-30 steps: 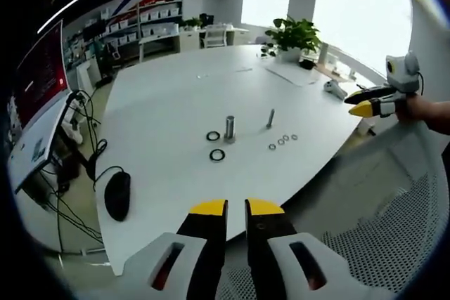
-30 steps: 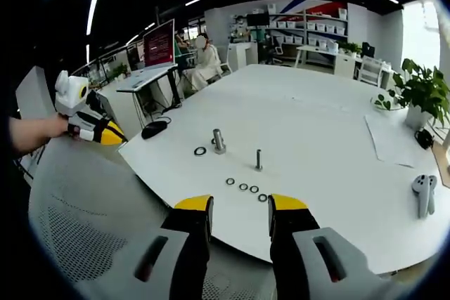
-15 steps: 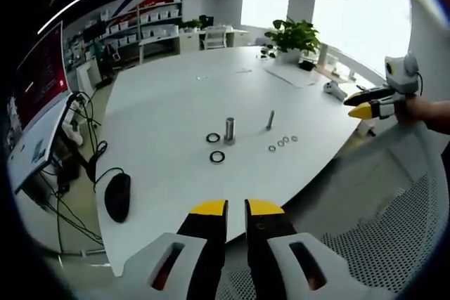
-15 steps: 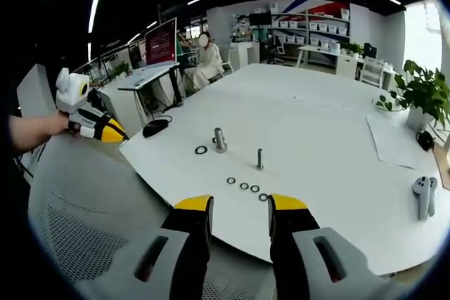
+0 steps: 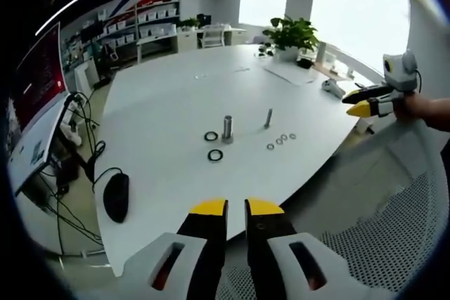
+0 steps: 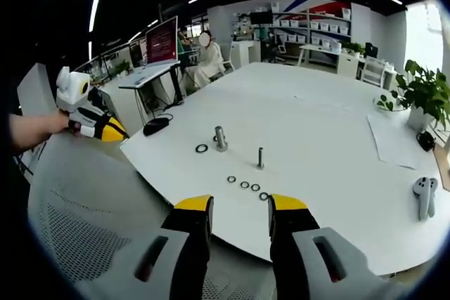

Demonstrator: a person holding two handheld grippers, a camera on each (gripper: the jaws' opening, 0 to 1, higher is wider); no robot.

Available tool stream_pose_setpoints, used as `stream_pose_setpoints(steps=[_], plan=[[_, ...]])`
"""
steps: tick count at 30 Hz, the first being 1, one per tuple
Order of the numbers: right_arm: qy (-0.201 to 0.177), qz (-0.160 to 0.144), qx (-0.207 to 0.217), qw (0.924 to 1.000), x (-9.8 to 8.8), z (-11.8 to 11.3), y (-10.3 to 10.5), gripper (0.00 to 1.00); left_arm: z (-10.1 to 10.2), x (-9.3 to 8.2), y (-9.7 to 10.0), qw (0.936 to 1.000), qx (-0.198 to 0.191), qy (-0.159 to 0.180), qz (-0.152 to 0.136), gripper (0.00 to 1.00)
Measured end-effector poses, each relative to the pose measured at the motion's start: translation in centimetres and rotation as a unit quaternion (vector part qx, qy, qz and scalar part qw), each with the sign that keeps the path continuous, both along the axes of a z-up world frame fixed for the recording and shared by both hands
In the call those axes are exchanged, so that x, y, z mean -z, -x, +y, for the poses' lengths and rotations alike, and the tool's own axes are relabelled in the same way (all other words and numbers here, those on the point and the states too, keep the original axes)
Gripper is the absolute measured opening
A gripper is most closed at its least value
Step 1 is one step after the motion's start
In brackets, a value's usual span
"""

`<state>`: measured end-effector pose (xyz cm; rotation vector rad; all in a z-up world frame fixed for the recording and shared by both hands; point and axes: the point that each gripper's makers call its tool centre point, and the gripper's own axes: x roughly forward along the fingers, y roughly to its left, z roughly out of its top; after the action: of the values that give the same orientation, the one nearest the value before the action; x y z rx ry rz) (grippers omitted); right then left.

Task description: Place the washer onto the threaded stud by aligning its center hole with the stud, sliding it down to the base, and recovering from edge contact or off-axis alignment until the washer reaches the visible bottom stop.

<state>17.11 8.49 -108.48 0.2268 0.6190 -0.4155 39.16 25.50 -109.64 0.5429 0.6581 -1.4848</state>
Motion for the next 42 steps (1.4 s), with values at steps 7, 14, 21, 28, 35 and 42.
stream_pose_setpoints(steps=[7,14,21,28,35,42], plan=[[-0.005,-0.001,0.001,1.0000,0.00,0.13,-0.08,0.34,0.04,0.02,-0.19,1.0000,-0.002,0.002,0.001,0.07],[-0.003,0.000,-0.001,1.0000,0.00,0.16,-0.13,0.34,-0.02,-0.21,-0.21,1.0000,-0.004,0.006,0.001,0.06],[-0.004,0.001,-0.003,1.0000,0.09,0.19,-0.15,0.34,0.02,-0.04,-0.29,1.0000,-0.003,0.004,0.002,0.06],[-0.004,0.000,-0.003,1.0000,0.08,0.16,-0.14,0.34,0.11,0.07,-0.23,1.0000,-0.002,0.000,0.003,0.06],[-0.007,-0.006,-0.003,1.0000,0.01,0.19,-0.22,0.34,0.13,0.04,-0.14,1.0000,-0.002,-0.001,0.003,0.06],[-0.006,-0.007,-0.002,1.0000,-0.01,0.08,-0.22,0.34,0.18,0.14,0.09,1.0000,0.001,-0.006,0.004,0.06]])
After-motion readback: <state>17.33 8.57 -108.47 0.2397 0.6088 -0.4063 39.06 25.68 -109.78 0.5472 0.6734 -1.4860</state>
